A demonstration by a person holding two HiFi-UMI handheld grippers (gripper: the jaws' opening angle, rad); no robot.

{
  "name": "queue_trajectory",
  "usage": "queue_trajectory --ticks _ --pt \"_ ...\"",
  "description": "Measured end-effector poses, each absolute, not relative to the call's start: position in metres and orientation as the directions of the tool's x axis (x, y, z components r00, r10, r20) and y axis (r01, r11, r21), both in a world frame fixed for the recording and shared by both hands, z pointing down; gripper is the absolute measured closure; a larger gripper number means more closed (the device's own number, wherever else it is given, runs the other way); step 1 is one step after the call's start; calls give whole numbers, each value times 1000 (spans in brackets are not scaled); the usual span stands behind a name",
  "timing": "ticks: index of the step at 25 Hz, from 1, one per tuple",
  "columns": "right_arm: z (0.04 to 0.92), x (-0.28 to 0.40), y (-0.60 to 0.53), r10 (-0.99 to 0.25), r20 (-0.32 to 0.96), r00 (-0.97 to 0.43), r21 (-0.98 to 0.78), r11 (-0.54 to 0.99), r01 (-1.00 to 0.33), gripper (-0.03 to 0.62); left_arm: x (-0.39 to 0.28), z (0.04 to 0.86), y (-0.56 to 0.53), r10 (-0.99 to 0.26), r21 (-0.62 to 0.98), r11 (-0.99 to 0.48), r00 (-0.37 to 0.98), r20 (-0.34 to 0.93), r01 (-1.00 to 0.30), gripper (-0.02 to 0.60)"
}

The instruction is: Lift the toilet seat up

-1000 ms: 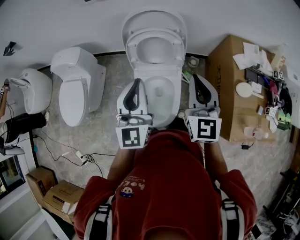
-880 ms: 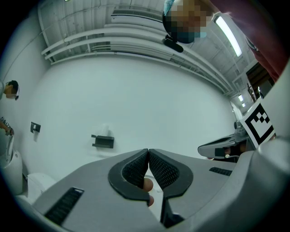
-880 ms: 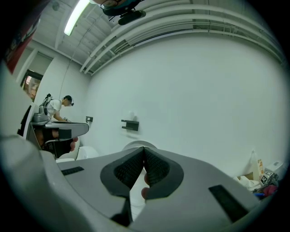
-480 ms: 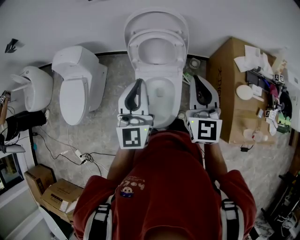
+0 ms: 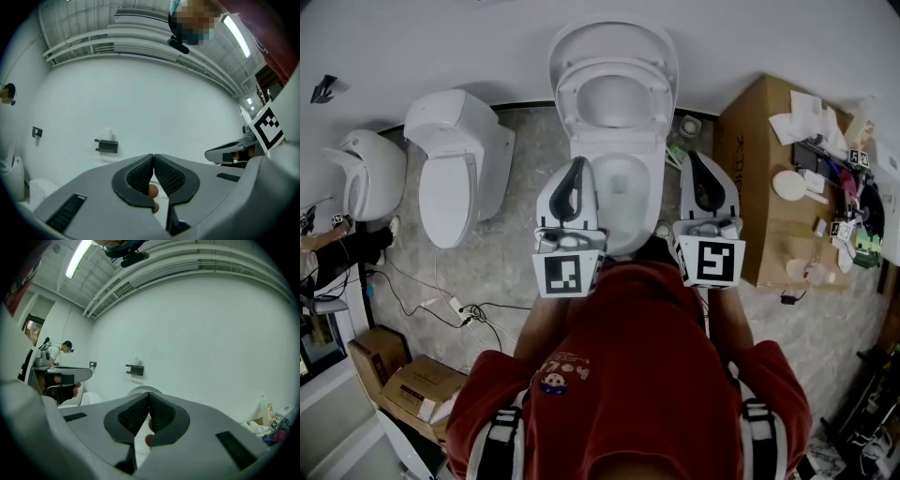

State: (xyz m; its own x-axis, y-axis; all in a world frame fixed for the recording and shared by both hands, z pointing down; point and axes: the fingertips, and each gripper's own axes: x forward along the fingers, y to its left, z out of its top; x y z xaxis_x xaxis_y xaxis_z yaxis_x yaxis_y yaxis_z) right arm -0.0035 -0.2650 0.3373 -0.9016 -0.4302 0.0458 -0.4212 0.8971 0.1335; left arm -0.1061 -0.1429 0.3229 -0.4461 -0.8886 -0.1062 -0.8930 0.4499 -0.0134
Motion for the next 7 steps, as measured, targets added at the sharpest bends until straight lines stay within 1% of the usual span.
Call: queue_trajectory --ticks 7 --pt "337 -1 -271 -429 36 -902 128 898 -422 580 -103 323 -147 -887 -12 453 -450 -105 -891 563"
